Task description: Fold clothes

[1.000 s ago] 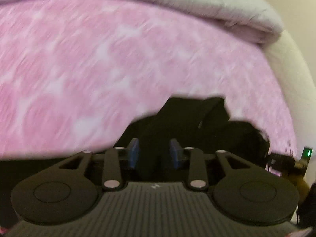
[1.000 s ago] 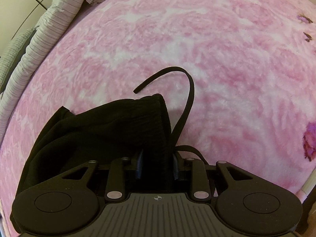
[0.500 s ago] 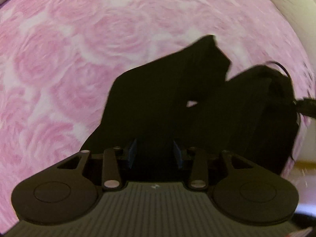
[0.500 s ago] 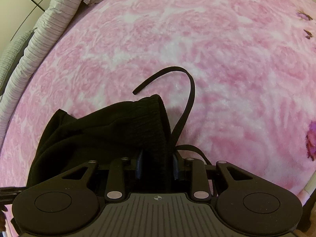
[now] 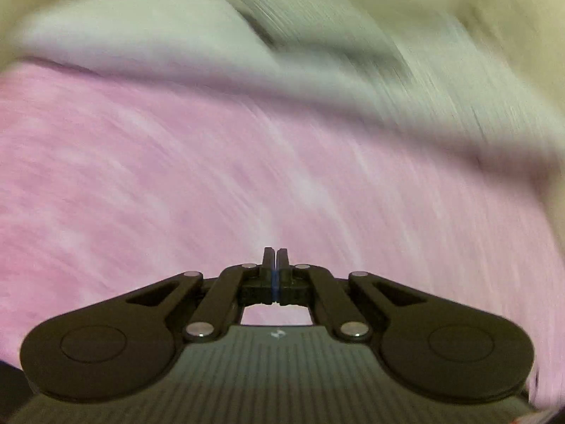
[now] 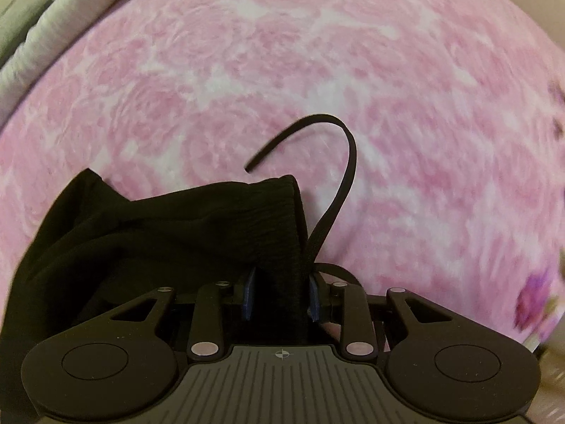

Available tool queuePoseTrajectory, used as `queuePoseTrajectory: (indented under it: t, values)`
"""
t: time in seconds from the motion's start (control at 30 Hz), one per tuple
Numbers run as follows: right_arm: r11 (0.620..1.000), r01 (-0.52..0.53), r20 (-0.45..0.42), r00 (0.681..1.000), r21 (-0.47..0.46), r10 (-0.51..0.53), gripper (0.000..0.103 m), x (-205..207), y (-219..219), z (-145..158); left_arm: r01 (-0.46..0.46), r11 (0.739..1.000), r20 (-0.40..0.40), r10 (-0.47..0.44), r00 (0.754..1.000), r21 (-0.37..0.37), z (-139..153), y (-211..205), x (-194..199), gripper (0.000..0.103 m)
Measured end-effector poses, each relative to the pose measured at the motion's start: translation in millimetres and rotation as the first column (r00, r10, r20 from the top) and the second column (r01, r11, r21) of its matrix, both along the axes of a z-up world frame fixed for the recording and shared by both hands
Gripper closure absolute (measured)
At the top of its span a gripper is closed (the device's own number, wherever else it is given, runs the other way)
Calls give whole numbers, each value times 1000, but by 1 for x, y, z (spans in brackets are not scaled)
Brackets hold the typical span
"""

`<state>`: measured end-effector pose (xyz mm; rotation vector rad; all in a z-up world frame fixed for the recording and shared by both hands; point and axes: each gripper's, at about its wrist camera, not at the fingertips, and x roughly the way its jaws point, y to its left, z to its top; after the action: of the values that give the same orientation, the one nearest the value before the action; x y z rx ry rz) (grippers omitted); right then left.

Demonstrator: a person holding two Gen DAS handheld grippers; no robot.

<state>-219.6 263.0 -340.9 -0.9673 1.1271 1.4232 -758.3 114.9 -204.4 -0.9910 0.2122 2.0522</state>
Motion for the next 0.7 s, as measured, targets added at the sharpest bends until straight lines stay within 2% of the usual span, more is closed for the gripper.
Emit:
queuePoseTrajectory:
  t: [0.03, 0.13, 0.17, 0.2, 0.23, 0.3, 0.33, 0.37, 0.4, 0.47, 0.5, 0.63, 0.7]
  values:
    - [1000, -17, 13, 1000, 13, 17, 74, -4, 1, 1, -16, 1000, 5, 16, 1000, -15, 5, -6, -13, 103]
    - [997, -56, 46, 998, 45, 54, 74, -14, 3, 2, 34, 992, 90, -23, 996, -118, 1, -10, -38, 101]
    - [998, -52, 44, 998, 46, 50, 74, -13, 3, 1, 101, 985, 150, -81, 985, -136, -10, -4, -31, 96]
    - [998, -48, 43, 998, 47, 46, 74, -13, 3, 0, 182, 972, 217, -148, 965, -146, -23, 4, -21, 89]
    - [998, -45, 41, 998, 48, 43, 74, -12, 3, -1, 263, 953, 285, -213, 935, -150, -36, 13, -11, 75]
    - [998, -37, 26, 999, 50, 35, 74, -10, 0, -1, 424, 888, 377, -337, 863, -178, -66, 33, 22, 72]
    - [998, -33, 18, 999, 51, 32, 74, -8, -1, -1, 502, 844, 421, -392, 818, -188, -81, 43, 40, 72]
    - [998, -28, 7, 1000, 49, 28, 74, -6, -2, -1, 554, 805, 439, -428, 790, -213, -93, 50, 54, 72]
    - [999, -24, -2, 1000, 47, 24, 74, -4, -3, 0, 594, 766, 447, -455, 770, -244, -104, 55, 67, 72]
    - [999, -11, -28, 1000, 42, 12, 74, 1, -4, 0, 636, 716, 441, -490, 752, -288, -122, 60, 85, 72]
    - [999, -5, -39, 999, 38, 6, 74, 3, -4, -1, 644, 705, 440, -498, 748, -297, -128, 62, 90, 72]
    - [999, 13, -65, 998, 35, -10, 74, 7, -4, -5, 673, 698, 498, -505, 705, -244, -142, 74, 95, 66]
    - [999, 18, -69, 998, 38, -15, 73, 7, -5, -6, 691, 678, 518, -510, 687, -249, -155, 81, 101, 67]
